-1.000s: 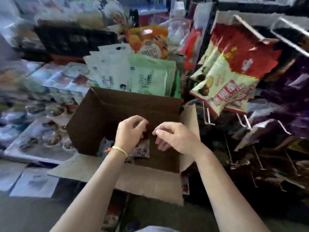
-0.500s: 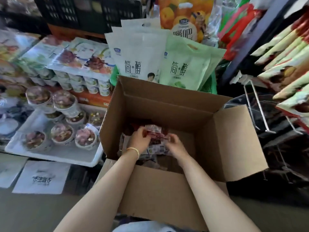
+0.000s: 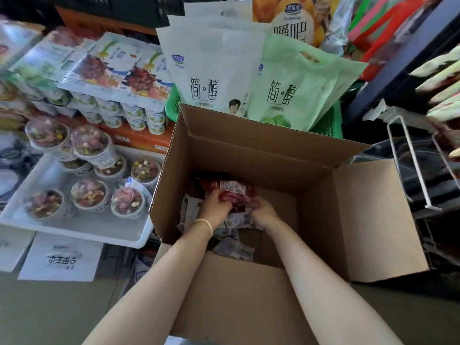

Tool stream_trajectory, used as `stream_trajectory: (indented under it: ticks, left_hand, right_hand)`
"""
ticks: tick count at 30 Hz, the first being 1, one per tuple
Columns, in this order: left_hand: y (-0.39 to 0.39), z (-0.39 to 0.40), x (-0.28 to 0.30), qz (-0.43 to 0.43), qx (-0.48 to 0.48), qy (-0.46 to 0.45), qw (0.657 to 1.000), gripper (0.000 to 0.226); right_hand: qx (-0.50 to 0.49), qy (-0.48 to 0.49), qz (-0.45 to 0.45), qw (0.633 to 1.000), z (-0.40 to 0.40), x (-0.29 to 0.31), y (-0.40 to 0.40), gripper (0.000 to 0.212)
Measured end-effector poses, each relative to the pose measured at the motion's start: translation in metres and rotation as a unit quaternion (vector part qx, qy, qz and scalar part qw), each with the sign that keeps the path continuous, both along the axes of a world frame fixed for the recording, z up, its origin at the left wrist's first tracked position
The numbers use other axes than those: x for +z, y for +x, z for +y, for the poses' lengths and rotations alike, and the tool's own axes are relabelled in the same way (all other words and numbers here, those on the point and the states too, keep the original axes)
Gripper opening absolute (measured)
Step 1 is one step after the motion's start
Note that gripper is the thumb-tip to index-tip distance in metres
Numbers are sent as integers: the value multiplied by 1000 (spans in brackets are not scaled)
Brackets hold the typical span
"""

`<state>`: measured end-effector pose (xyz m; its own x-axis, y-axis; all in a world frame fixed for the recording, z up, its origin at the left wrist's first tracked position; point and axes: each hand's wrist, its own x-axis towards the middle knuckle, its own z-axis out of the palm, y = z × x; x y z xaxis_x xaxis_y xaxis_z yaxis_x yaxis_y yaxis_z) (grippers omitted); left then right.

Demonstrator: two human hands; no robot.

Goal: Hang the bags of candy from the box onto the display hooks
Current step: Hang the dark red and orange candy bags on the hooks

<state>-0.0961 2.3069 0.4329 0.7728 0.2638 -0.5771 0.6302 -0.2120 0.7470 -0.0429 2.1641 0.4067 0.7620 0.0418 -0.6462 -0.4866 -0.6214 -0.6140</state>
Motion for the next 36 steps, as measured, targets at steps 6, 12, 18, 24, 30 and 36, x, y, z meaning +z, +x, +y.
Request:
stream_trajectory:
  ticks: [6,12,18,24,30,36]
  left_hand:
    - [-4,1,3,-32,14,13,999,12]
    - [-2,-6,22,41,0,-115,992,49]
    - [0,-23,57,33,82,-451,888,55]
    - [12,-42,106,-142,203,-501,829,65]
    - [1,-64,149,-244,133,-374,885,44]
    - [-20,-145,224,-345,-38,-308,886,32]
  right_hand:
    - [-31,-88,-149,984,-6,23,3,9]
    - [-12,-1,-229,973,-25,82,14,12]
    - [-107,269,-142,947,-44,141,0,27]
    - [-44,277,-120,952,-83,176,-27,23]
    - [10,228,-205,952,-133,215,-47,23]
    - [44,301,-264,915,-179,263,-75,38]
